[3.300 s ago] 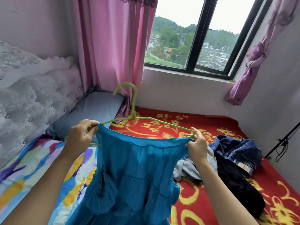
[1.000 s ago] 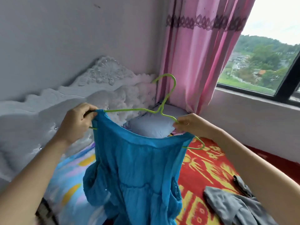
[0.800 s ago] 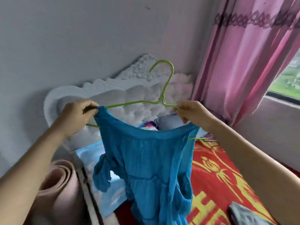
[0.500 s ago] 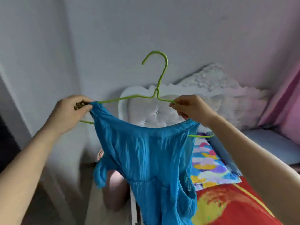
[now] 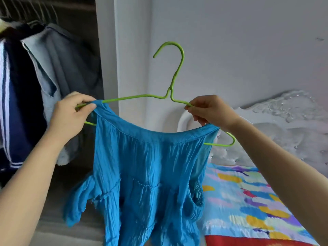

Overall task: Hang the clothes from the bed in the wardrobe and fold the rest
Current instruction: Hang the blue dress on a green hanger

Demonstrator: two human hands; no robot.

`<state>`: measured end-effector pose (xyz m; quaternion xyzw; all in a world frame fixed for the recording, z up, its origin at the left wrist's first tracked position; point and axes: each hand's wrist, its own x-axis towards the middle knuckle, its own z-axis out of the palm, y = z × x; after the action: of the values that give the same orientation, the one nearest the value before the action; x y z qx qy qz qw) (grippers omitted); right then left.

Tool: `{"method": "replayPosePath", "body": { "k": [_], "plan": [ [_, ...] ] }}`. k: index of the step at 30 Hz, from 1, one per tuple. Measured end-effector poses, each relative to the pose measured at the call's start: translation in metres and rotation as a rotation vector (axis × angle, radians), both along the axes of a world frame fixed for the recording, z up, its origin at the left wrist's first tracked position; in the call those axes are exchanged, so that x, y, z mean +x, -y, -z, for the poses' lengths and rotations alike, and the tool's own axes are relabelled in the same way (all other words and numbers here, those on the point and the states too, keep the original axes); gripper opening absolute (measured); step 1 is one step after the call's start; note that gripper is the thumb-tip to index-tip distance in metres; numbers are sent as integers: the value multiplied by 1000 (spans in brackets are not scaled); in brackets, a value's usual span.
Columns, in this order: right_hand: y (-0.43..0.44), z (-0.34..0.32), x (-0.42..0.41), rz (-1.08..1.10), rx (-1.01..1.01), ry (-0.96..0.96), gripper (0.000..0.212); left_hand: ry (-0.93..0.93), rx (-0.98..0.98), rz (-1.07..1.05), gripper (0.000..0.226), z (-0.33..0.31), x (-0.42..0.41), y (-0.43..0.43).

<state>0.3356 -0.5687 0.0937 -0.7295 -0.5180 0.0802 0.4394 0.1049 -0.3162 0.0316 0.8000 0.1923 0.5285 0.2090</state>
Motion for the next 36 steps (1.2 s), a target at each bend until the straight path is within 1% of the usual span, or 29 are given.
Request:
{"method": "replayPosePath", "body": {
  "k": [2,6,8,9,11,13,15,17,20,25,27,29,33,36],
  "plan": [
    [-20,-3,-23,-19,6,16,16,25,-10,-24,14,0,-24,-17],
    [-64,4,-66,-9,22,0,16,-3,-13,-80,15,3,-66,-55],
    [-92,11,-86,37,45,-15,13,-60,-16,-147,18,4,-86,-78],
    [-97,14,-90,78,58,-11,15,-105,-24,-174,21,9,-86,-86],
    [-129,22,-111,145,75,-9,22,-181,-84,-242,34,13,-112,-112],
    [-150,30,-121,228,91,-79,27,-194,-122,-260,41,22,-131,-127],
    [-171,33,-132,324,105,-206,29,-175,-141,-261,41,34,-153,-139],
    [-193,33,-142,374,134,-366,28,-162,-185,-271,40,47,-173,-151],
    [-233,27,-160,359,191,-584,25,-166,-258,-324,39,61,-197,-169],
    [-306,7,-176,219,259,-814,25,-188,-274,-358,36,67,-215,-194],
    [-333,-6,-176,204,287,-839,25,-212,-272,-369,35,67,-216,-206],
    [-370,-17,-173,164,306,-841,27,-256,-257,-425,35,65,-220,-228],
    [-436,-37,-160,63,405,-847,27,-296,-210,-478,37,48,-207,-280],
    [-478,-54,-145,-4,482,-774,21,-312,-145,-492,39,21,-180,-319]
  ]
}}
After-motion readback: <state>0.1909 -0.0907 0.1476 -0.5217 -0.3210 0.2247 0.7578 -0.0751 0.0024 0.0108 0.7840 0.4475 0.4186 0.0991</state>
